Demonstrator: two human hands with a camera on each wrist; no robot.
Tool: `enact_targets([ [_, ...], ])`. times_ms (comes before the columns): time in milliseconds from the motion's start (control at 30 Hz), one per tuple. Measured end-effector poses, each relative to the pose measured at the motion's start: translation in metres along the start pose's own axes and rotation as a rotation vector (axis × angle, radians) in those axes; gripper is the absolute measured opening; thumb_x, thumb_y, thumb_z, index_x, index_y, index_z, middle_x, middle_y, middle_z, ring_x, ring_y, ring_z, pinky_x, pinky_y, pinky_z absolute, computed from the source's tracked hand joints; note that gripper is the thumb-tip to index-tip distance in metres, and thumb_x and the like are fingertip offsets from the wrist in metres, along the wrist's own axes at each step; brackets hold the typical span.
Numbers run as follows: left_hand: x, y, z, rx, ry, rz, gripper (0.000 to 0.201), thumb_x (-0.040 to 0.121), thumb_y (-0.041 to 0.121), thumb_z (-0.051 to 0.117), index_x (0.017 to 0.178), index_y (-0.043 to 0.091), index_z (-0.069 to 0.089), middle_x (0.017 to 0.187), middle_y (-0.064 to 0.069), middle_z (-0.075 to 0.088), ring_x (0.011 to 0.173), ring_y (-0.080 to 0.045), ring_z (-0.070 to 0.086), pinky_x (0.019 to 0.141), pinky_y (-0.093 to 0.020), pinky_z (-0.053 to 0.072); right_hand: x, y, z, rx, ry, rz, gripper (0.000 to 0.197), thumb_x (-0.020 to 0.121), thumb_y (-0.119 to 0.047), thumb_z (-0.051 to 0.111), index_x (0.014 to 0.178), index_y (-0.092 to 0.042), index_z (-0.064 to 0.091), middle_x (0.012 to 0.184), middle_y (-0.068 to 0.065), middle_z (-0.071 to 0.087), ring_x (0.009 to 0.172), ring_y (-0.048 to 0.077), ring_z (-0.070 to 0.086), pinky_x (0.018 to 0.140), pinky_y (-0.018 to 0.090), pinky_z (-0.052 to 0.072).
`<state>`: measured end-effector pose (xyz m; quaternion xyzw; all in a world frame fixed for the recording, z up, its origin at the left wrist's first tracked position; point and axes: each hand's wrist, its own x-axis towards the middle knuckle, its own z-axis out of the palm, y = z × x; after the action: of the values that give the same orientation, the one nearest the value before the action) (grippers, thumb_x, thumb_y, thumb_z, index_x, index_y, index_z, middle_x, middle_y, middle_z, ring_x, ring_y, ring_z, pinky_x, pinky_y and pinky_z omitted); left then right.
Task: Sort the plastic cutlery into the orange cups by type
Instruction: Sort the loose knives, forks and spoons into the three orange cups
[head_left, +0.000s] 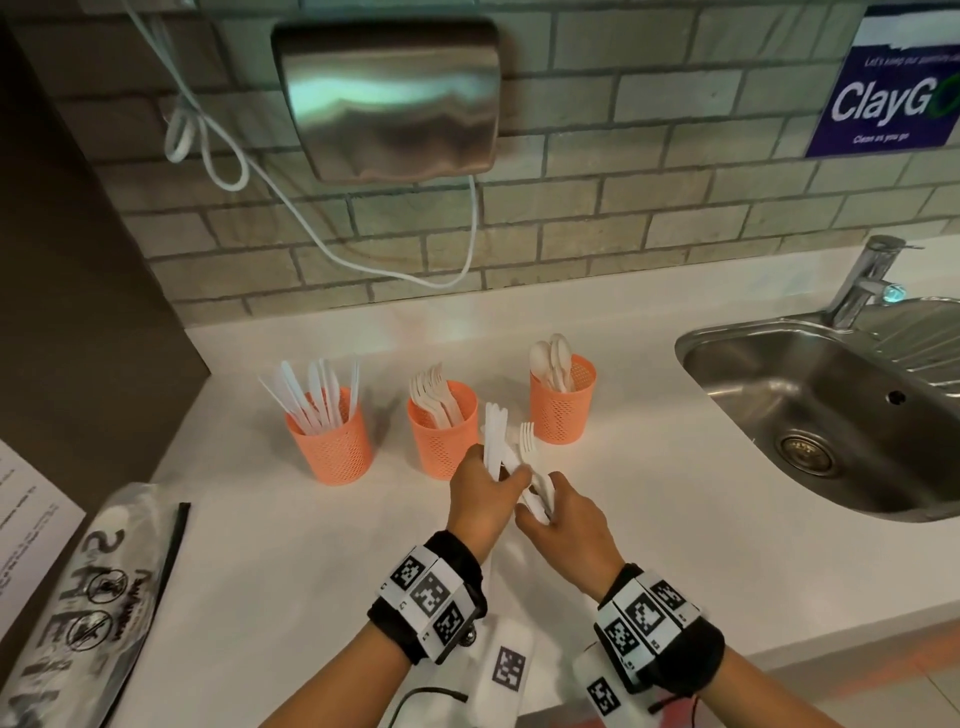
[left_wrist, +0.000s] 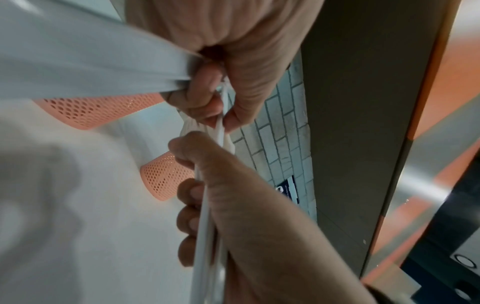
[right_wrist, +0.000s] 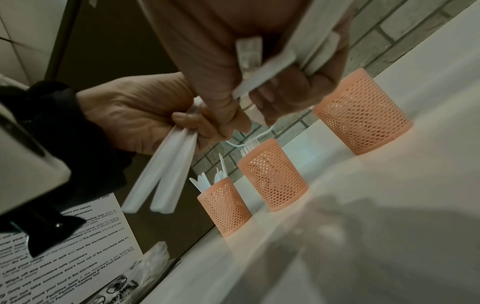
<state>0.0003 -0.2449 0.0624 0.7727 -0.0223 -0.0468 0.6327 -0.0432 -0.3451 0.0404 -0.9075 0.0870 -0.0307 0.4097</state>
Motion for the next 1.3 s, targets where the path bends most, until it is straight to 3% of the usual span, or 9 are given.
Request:
enact_targets([
  [167, 0.01, 0.0, -0.022, -0.112, -0.017, -0.116, 0.017, 0.092, 0.012, 0.05, 0.081, 0.011, 0.063, 0.054, 0.004, 0.043, 0.045, -0.007, 0.04, 0.045, -0.017, 0.031, 0.003, 0.001, -0.001, 0.102, -0.052, 0.007, 0.044, 0.075, -0.053, 0.066, 0.093, -0.016, 0.053, 0.072, -0.006, 0.061, 0.063, 0.012, 0.056, 0.058, 0.021, 0.039],
  [267, 0.026, 0.006, -0.049, -0.228, 0.043, -0.08, 0.033, 0.098, 0.018, 0.041, 0.071, 0.011, 0.058, 0.059, -0.002, 0.048, 0.055, -0.015, 0.043, 0.054, -0.023, 0.036, 0.008, 0.004, -0.004, 0.184, -0.125, 0.001, 0.049, 0.072, -0.061, 0.061, 0.096, -0.018, 0.057, 0.087, -0.004, 0.068, 0.078, 0.01, 0.062, 0.071, 0.028, 0.046],
  [367, 0.047, 0.023, -0.083, -0.392, 0.157, -0.045, 0.04, 0.1, 0.024, 0.036, 0.065, 0.012, 0.05, 0.061, -0.005, 0.061, 0.061, -0.019, 0.058, 0.067, -0.028, 0.048, 0.011, 0.004, -0.006, 0.339, -0.223, 0.033, 0.022, 0.084, -0.05, 0.056, 0.085, -0.028, 0.055, 0.058, -0.014, 0.057, 0.048, -0.002, 0.05, 0.05, 0.014, 0.038],
  [467, 0.071, 0.045, -0.121, -0.58, 0.343, 0.03, 0.036, 0.1, 0.027, 0.037, 0.069, 0.013, 0.048, 0.041, 0.007, 0.049, 0.04, -0.01, 0.054, 0.052, -0.023, 0.05, 0.015, 0.003, -0.008, 0.526, -0.305, 0.171, 0.023, 0.091, -0.042, 0.049, 0.087, -0.02, 0.054, 0.052, -0.009, 0.032, 0.039, 0.004, 0.024, 0.039, 0.017, 0.019],
  [600, 0.109, 0.063, -0.165, -0.357, 0.591, 0.303, 0.029, 0.098, 0.01, 0.034, 0.076, 0.019, 0.051, 0.059, 0.003, 0.039, 0.038, -0.001, 0.042, 0.05, -0.02, 0.044, 0.023, 0.0, -0.011, 0.67, -0.343, 0.225, 0.033, 0.093, -0.043, 0.042, 0.097, -0.013, 0.056, 0.051, -0.008, 0.03, 0.04, 0.006, 0.024, 0.038, 0.016, 0.02],
  [700, 0.129, 0.058, -0.177, -0.2, 0.597, 0.378, 0.028, 0.099, 0.013, 0.034, 0.08, 0.022, 0.052, 0.065, 0.004, 0.041, 0.043, -0.001, 0.044, 0.053, -0.018, 0.044, 0.027, -0.003, -0.013, 0.718, -0.356, 0.225, 0.038, 0.094, -0.045, 0.038, 0.103, -0.013, 0.055, 0.053, -0.006, 0.03, 0.04, 0.006, 0.026, 0.037, 0.016, 0.022],
  [1033, 0.147, -0.015, -0.164, 0.025, 0.368, 0.123, 0.012, 0.095, 0.012, 0.048, 0.092, 0.012, 0.06, 0.067, -0.006, 0.052, 0.057, -0.016, 0.053, 0.071, -0.032, 0.047, 0.028, -0.004, -0.024, 0.732, -0.413, 0.233, 0.046, 0.093, -0.05, 0.03, 0.111, -0.018, 0.058, 0.053, -0.004, 0.027, 0.042, 0.007, 0.023, 0.039, 0.017, 0.023],
  [1200, 0.144, -0.024, -0.161, 0.13, 0.44, 0.168, 0.029, 0.085, 0.001, 0.061, 0.113, 0.005, 0.056, 0.093, -0.005, 0.058, 0.09, -0.022, 0.055, 0.071, -0.01, 0.042, 0.029, -0.005, -0.025, 0.752, -0.43, 0.252, 0.048, 0.093, -0.051, 0.026, 0.114, -0.02, 0.057, 0.049, -0.006, 0.029, 0.039, 0.006, 0.023, 0.039, 0.017, 0.021],
  [1300, 0.141, -0.026, -0.163, 0.418, 0.48, 0.288, 0.043, 0.082, 0.002, 0.064, 0.124, 0.003, 0.051, 0.121, -0.017, 0.052, 0.113, -0.03, 0.05, 0.094, -0.025, 0.04, 0.029, -0.005, -0.025, 0.757, -0.437, 0.254, 0.05, 0.093, -0.051, 0.025, 0.116, -0.02, 0.057, 0.048, -0.007, 0.031, 0.039, 0.007, 0.022, 0.038, 0.017, 0.023],
])
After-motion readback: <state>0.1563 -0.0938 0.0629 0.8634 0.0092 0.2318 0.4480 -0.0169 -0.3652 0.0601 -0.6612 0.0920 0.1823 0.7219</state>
